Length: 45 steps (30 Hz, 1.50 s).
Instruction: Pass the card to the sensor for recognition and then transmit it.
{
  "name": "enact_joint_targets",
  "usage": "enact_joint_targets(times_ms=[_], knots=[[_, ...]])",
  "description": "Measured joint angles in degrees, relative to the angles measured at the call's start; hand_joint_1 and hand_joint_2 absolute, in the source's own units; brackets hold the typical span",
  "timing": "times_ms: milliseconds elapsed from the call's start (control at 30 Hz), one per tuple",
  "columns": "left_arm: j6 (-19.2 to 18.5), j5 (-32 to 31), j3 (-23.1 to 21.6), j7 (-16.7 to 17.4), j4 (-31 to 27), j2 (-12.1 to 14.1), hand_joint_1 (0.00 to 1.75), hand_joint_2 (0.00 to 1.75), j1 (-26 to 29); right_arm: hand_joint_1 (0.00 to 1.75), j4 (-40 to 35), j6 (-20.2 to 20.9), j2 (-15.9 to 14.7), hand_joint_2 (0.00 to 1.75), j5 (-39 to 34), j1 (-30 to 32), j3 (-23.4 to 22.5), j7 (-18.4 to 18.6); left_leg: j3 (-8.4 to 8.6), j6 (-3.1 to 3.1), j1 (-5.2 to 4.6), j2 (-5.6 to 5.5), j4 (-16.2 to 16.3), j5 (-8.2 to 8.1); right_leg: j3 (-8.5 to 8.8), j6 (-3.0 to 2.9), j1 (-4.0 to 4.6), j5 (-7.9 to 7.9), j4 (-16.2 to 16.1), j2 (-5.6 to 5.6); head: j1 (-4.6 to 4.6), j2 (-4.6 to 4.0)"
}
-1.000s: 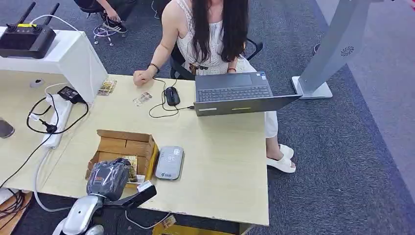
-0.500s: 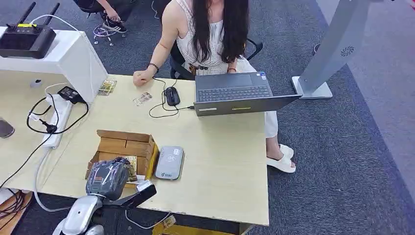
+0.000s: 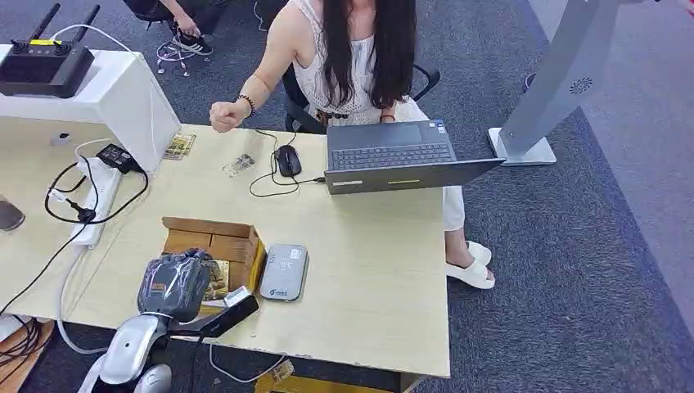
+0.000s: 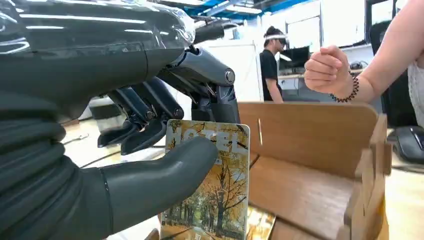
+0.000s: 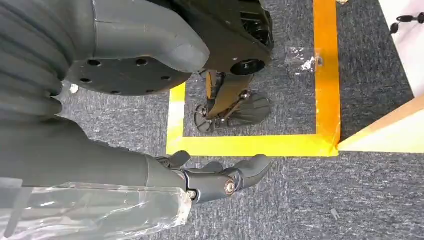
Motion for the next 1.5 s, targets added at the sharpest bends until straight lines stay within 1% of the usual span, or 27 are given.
enact_joint_targets(times_ms=[233,400,600,733,800,933,967,1100,1300,1333,1400,1500], knots=[[1.2,-2.4,0.1,1.6,0.2,-1.1,1.75,1.75,-5.1,0.00,0.0,-0.2,0.0,1.75,0.9,0.0,0.0,-0.1,0.00,0.01,0.00,0.00,0.0,0.02,0.01,0.00,0.00,0.02,0.0,0.00,-0.02,0.00],[2.6,-5.1,0.1,2.8,2.8,-2.4,1.75,1.75,-10.8,0.00,0.0,-0.2,0.0,1.75,1.9,-0.1,0.0,0.2,0.01,0.00,0.00,-0.02,0.0,0.04,0.03,-0.01,0.00,0.03,0.0,-0.03,-0.02,0.00],[4.7,-8.4,0.2,4.6,8.3,-3.7,1.75,1.75,-20.6,0.00,0.1,0.0,0.0,1.75,3.3,-0.9,0.2,0.6,0.00,0.00,0.00,-0.03,0.0,0.08,0.03,-0.03,0.00,0.05,0.0,-0.03,0.02,0.00],[4.8,-9.6,1.1,5.2,13.1,-3.9,1.75,1.75,-27.3,0.00,0.3,0.0,0.0,1.75,3.8,-1.4,0.4,1.1,0.02,-0.01,0.00,-0.02,0.0,0.08,0.03,-0.03,0.00,0.09,0.0,0.00,-0.02,0.00],[5.0,-9.7,1.3,5.3,15.1,-3.9,1.75,1.75,-29.6,0.00,0.4,-0.1,0.0,1.75,3.9,-1.5,0.6,1.2,0.01,-0.01,0.00,-0.02,0.0,0.08,0.03,-0.03,0.00,0.08,0.0,-0.01,0.02,0.00],[5.3,-9.7,1.7,5.3,17.5,-4.0,1.75,1.75,-31.8,0.00,0.5,-0.1,0.0,1.75,4.0,-1.6,0.6,1.4,0.00,-0.01,0.00,-0.01,0.0,0.08,0.01,-0.03,0.00,0.08,0.0,0.00,0.00,0.00],[5.3,-9.7,1.8,5.3,18.0,-4.1,0.00,1.75,-32.2,0.00,0.6,-0.1,0.0,1.75,4.0,-1.6,0.6,1.4,0.00,-0.01,0.00,0.00,0.0,0.08,0.00,-0.03,0.00,0.08,0.0,0.01,0.00,0.00],[4.8,-8.6,2.5,5.3,20.4,-4.5,0.00,1.75,-33.8,0.00,0.6,-0.1,0.0,1.75,3.9,-1.8,0.7,1.6,0.00,0.00,0.00,-0.01,0.0,0.08,0.01,-0.03,0.00,0.07,0.0,0.00,0.00,0.00],[5.9,-8.0,3.6,5.7,21.8,-4.9,0.00,1.75,-33.8,0.00,0.7,0.0,0.0,1.75,3.6,-1.8,1.1,1.5,0.00,-0.01,0.00,0.00,0.0,0.08,0.01,-0.03,0.00,0.08,0.0,0.01,0.00,0.00],[6.2,-7.5,3.8,5.3,22.0,-4.9,0.00,1.75,-33.8,0.00,0.7,0.0,0.0,1.75,3.5,-1.8,1.1,1.4,-0.01,-0.01,0.00,0.00,0.0,0.08,0.02,-0.03,0.00,0.08,0.0,0.01,0.00,0.00],[7.1,-5.5,4.3,3.2,21.9,-4.8,0.00,1.75,-33.2,0.00,0.8,0.2,0.0,1.75,2.9,-1.8,1.1,1.0,-0.01,-0.01,0.00,0.00,0.0,0.08,0.03,-0.03,0.00,0.08,0.0,0.02,-0.02,0.00],[8.1,0.4,5.4,-1.7,19.5,-4.7,0.00,1.75,-29.7,0.00,0.8,0.3,0.0,1.75,2.0,-1.7,1.0,0.1,-0.02,-0.01,-0.01,0.02,0.0,0.06,0.03,-0.04,0.00,0.06,0.0,0.07,0.00,0.00]])
